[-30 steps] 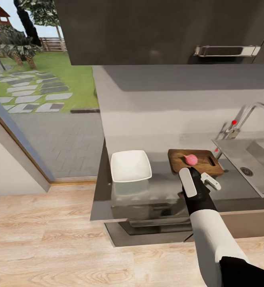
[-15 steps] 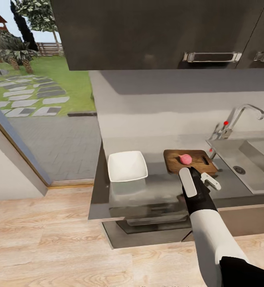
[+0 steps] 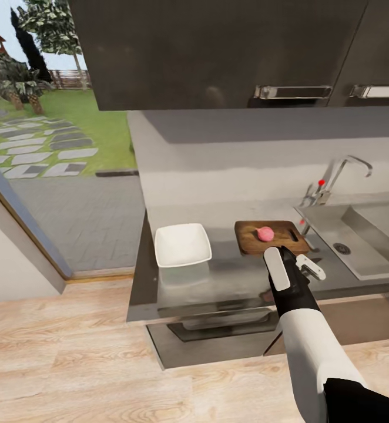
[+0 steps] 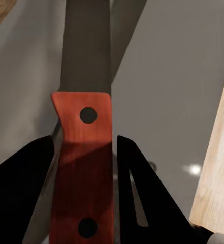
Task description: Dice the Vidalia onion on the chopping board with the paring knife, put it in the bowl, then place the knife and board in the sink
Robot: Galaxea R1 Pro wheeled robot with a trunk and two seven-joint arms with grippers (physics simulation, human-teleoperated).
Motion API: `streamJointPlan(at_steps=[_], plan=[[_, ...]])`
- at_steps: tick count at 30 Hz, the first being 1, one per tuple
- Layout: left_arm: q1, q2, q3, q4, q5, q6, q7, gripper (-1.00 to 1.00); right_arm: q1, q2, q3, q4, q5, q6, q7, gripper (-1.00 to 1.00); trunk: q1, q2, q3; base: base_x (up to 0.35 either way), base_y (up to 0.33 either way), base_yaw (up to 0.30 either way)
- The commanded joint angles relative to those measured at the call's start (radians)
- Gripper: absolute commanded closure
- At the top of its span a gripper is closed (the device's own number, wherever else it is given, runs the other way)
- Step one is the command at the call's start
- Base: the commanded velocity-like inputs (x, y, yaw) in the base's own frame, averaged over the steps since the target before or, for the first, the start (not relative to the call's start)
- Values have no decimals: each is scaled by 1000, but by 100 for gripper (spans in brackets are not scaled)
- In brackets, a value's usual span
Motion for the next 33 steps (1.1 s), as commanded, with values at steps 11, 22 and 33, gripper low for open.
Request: streamJointPlan(at_steps=[11,22,33], plan=[[0,2,-7,0,11,-3,9,-100,-1,1,0,-14,-3,10,-3,100,1,-2,16,0,0,-9],[0,2,-7,0,11,-3,9,-100,-1,2,5,-16,-2,8,3,100,1,-2,34,0,0,0],[0,2,-6,-1,11,-3,9,-100,-1,4,39,-43,2,7,5,100,1,-2,51,0,0,0]])
